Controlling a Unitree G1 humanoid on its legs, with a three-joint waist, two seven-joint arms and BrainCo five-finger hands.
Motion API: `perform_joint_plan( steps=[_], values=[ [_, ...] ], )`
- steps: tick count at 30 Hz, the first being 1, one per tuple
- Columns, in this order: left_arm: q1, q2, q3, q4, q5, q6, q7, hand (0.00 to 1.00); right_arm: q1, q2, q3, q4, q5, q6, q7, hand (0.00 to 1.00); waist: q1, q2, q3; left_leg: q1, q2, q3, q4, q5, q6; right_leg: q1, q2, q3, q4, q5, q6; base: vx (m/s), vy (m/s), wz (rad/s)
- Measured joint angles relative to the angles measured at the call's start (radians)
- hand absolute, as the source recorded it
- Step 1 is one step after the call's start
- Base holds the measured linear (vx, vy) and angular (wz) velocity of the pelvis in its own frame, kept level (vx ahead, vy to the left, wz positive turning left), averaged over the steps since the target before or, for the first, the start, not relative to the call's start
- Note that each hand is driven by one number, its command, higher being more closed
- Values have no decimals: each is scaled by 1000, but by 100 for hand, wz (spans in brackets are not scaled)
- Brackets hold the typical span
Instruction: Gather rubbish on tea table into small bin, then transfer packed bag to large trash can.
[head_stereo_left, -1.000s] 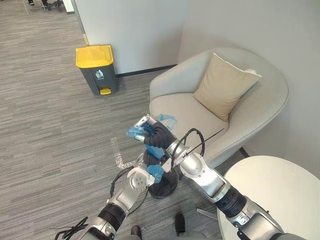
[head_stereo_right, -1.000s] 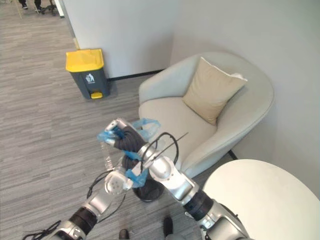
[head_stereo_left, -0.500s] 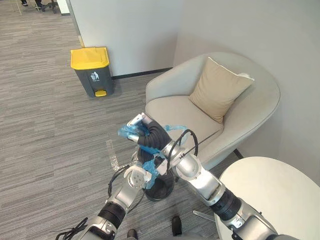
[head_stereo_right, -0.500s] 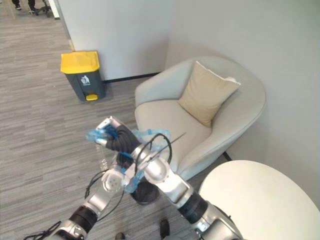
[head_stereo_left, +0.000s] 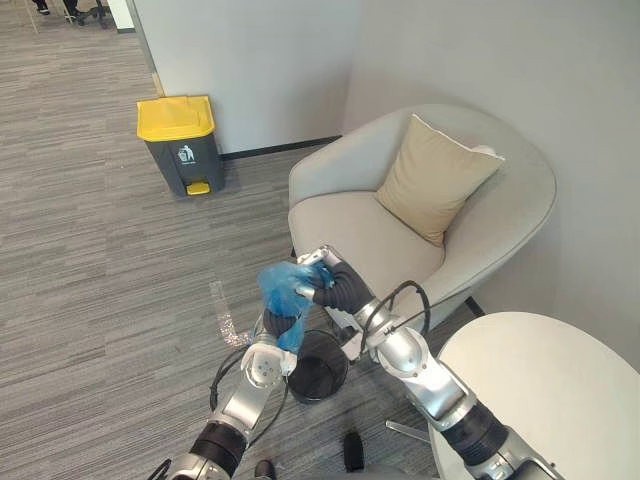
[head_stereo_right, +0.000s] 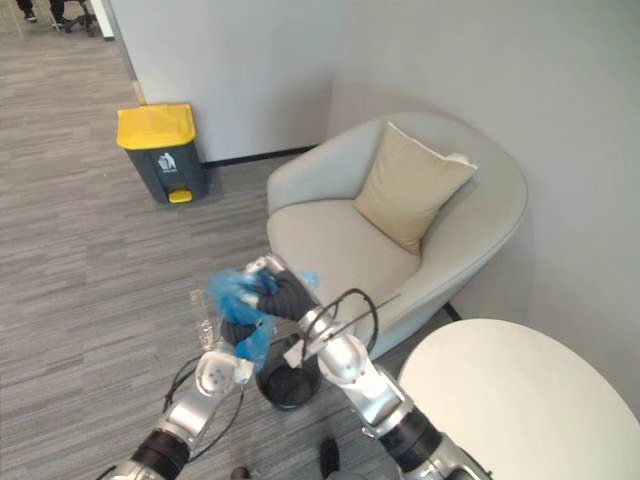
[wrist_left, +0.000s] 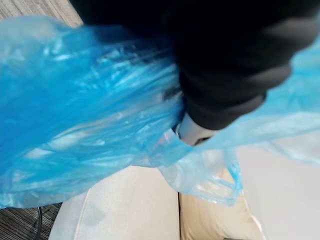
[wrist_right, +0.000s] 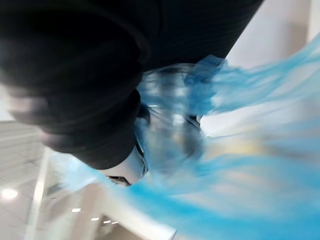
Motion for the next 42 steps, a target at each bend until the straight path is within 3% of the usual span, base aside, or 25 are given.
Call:
perform_joint_plan(
  steps=[9,13,15,17,21,28,37,42],
  values=[
    [86,-1,46,-40,-40,-9,-23,100,98,-104,-134,26,-204,1,-75,0,6,10,-5,-1,1,-8,0,-1,1,3,0,-5,0,0,0,1,-1,1],
    [148,-13,108,-33,-89,-11,-26,100,200,-70,-212,78,-211,4,-90,0,5,29,-15,-1,1,-14,0,-2,2,4,-1,-8,1,0,0,-2,-1,2],
    [165,-20,140,19,-114,-17,-30,100,261,5,-275,154,-208,10,-90,0,5,43,-15,1,-3,-25,8,-1,-1,15,-1,-19,1,-3,2,-16,-1,11],
    [181,-21,162,61,-120,-17,-43,100,284,61,-306,228,-178,16,-85,0,5,49,-20,1,-2,-27,10,-2,-2,17,0,-21,1,-3,2,-27,-5,5],
    [213,-48,239,210,-140,-17,-67,100,299,161,-396,534,-70,55,-60,0,7,59,-25,1,-3,-28,9,-5,-10,18,-2,-23,1,-16,10,-27,-6,2],
    [223,-61,365,450,-194,-11,-114,100,293,217,-516,896,48,117,-40,0,23,60,-20,32,-4,-23,4,-4,-7,45,-2,-21,-5,-19,12,4,3,-1],
    [235,-89,438,589,-195,4,-136,100,280,230,-559,1046,128,126,-40,0,35,65,-11,77,-3,3,-21,-8,-3,67,-2,-1,-2,-25,10,5,4,-7],
    [214,-117,491,597,-195,2,-138,100,252,248,-564,1058,142,132,-41,0,50,62,22,88,0,64,30,-47,2,51,3,48,44,-35,13,-21,17,-35]
  ],
)
